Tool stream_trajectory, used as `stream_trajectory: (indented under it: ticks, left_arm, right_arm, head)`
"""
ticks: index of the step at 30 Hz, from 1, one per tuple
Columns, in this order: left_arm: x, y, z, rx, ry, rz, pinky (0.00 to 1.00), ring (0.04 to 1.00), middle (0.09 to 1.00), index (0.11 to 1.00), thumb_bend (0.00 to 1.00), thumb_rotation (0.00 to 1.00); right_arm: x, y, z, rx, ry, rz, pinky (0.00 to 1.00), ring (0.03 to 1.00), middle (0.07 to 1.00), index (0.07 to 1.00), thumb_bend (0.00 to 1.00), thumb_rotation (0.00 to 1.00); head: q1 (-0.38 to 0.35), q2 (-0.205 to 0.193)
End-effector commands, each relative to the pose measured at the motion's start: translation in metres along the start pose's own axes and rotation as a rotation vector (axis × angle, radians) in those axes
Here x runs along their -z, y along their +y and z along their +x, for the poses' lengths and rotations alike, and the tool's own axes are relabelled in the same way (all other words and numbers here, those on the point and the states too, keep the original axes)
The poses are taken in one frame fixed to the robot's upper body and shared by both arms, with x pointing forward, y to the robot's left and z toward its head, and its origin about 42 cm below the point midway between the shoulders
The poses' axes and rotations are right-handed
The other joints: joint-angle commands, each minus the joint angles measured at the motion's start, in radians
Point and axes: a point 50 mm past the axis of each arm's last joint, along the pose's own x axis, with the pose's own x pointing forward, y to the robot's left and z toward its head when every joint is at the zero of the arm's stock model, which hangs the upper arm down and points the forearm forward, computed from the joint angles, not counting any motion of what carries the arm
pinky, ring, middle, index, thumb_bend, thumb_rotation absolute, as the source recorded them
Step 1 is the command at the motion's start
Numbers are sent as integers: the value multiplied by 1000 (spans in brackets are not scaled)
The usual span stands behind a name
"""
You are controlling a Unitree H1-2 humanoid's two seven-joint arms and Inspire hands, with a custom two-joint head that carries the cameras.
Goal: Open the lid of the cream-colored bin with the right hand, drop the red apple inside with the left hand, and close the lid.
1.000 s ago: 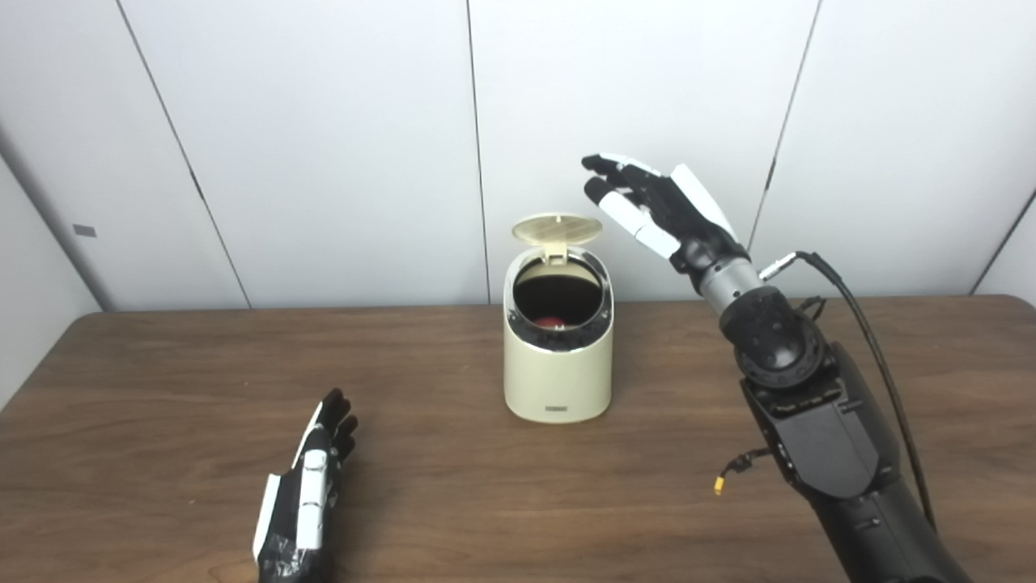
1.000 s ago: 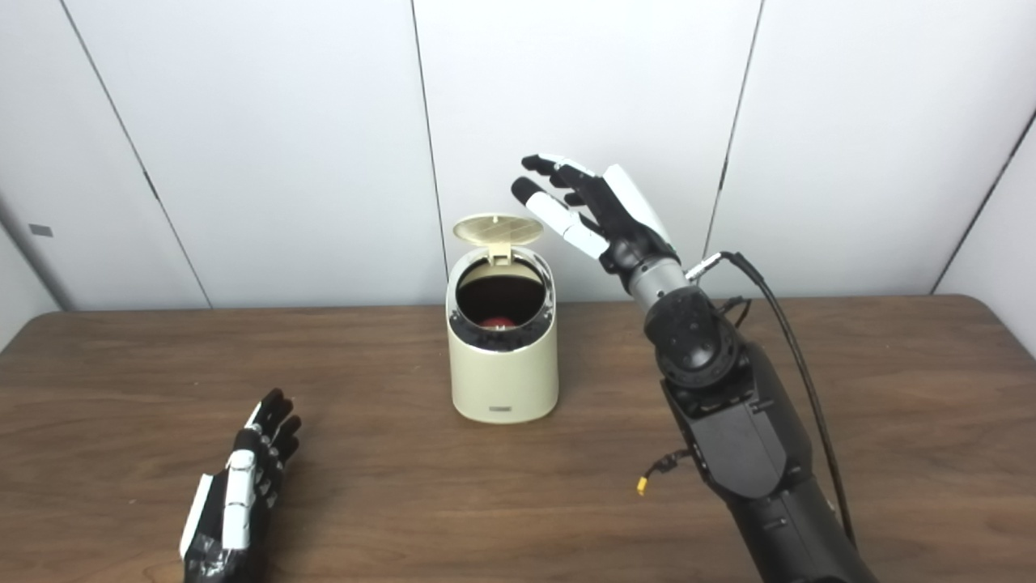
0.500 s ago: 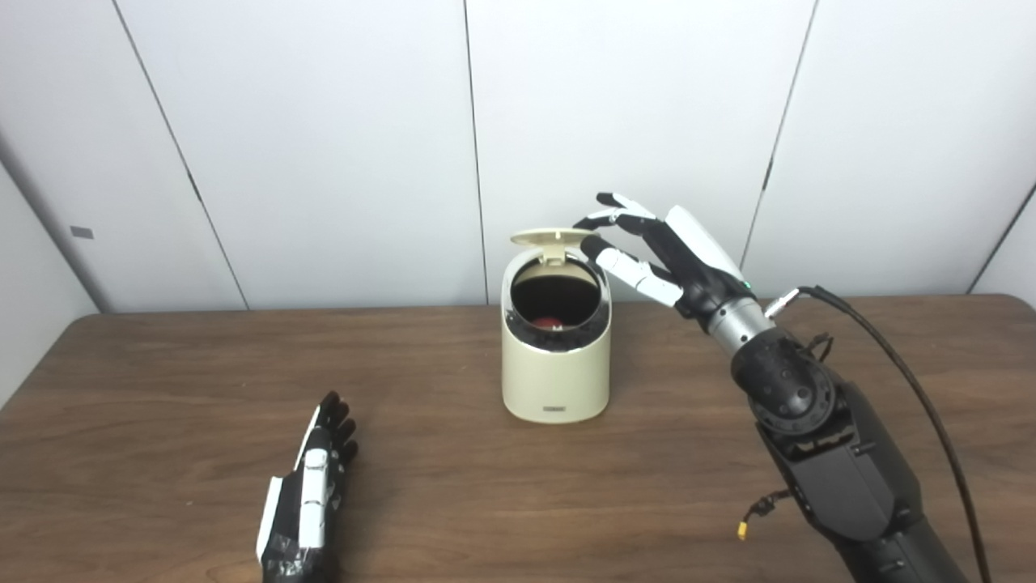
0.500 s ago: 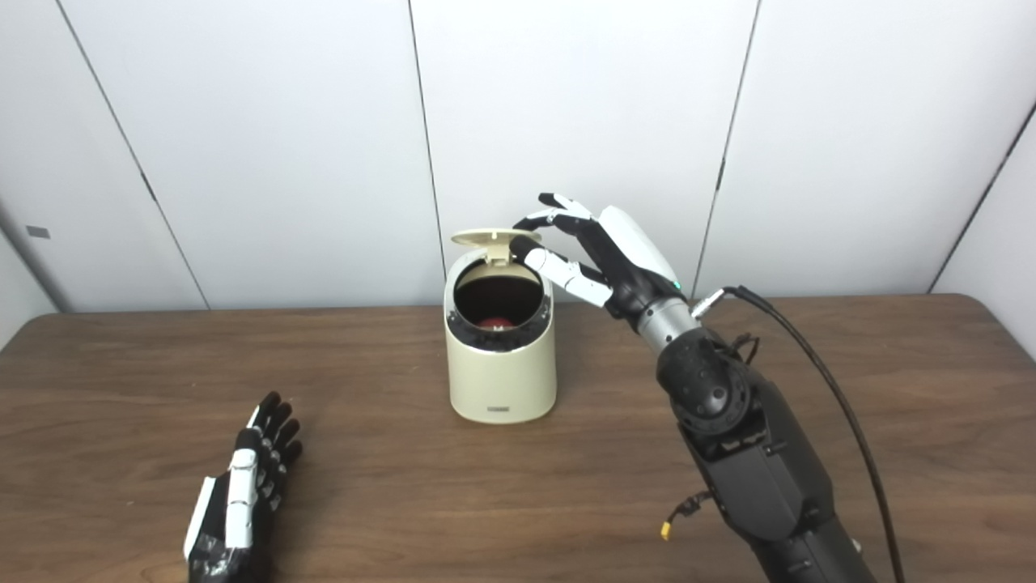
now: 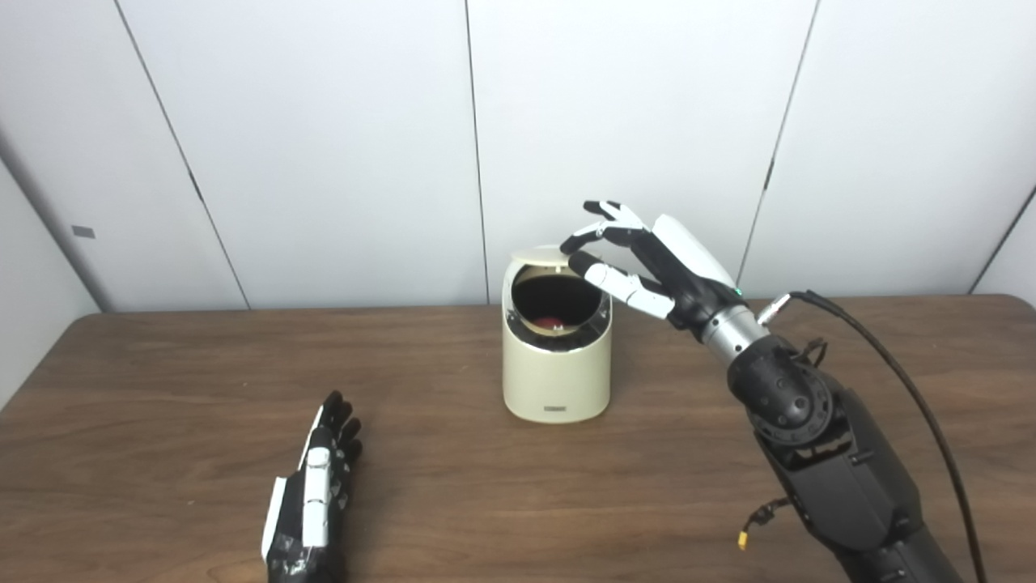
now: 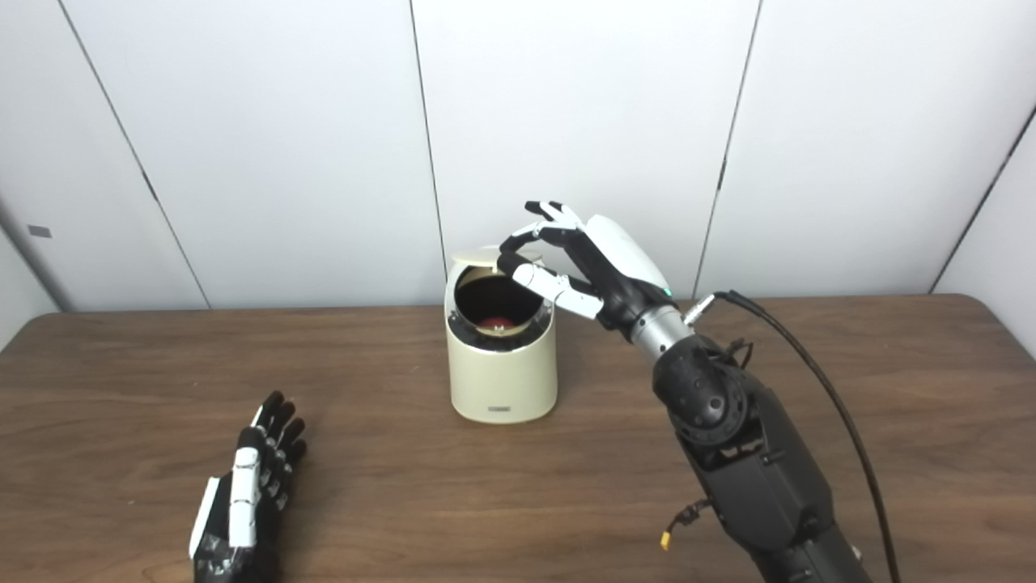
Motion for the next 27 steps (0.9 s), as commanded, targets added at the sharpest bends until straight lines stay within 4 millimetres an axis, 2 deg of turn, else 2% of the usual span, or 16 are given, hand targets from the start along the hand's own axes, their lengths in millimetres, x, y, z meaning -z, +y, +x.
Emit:
stream_trajectory:
  ticks: [1,7,10,12,16,27]
  left_arm:
    - [11,-8,-7,3,30,-37,987,973,983,1000,531,933]
    - [11,-10,-6,4,16,-34,975,967,974,1000,540,903]
    - [10,-12,-6,1,6,-19,969,960,969,1000,551,880]
    - [9,-13,-7,0,0,-11,958,953,961,996,561,860]
    - [7,-15,-7,-1,-17,11,945,940,951,976,535,851]
    - [5,-15,-8,-15,-31,13,959,944,953,960,511,752]
  right_arm:
    - [-16,-18,5,39,-87,-57,945,1000,956,686,500,1000]
    - [-15,-12,3,-7,-109,-234,926,1000,949,694,564,1000]
    - [-12,-7,0,-22,-116,-337,931,997,947,704,556,1000]
    - [-11,-3,-3,-28,-121,-406,981,991,938,707,544,1000]
    - [-8,3,-8,-36,-126,-546,1000,989,927,711,546,1000]
    - [-8,7,-16,-34,-164,-669,1000,993,922,711,558,1000]
  head:
    - [0,0]
    - [6,2]
    - [11,5]
    - [14,5]
    - [18,11]
    - [31,23]
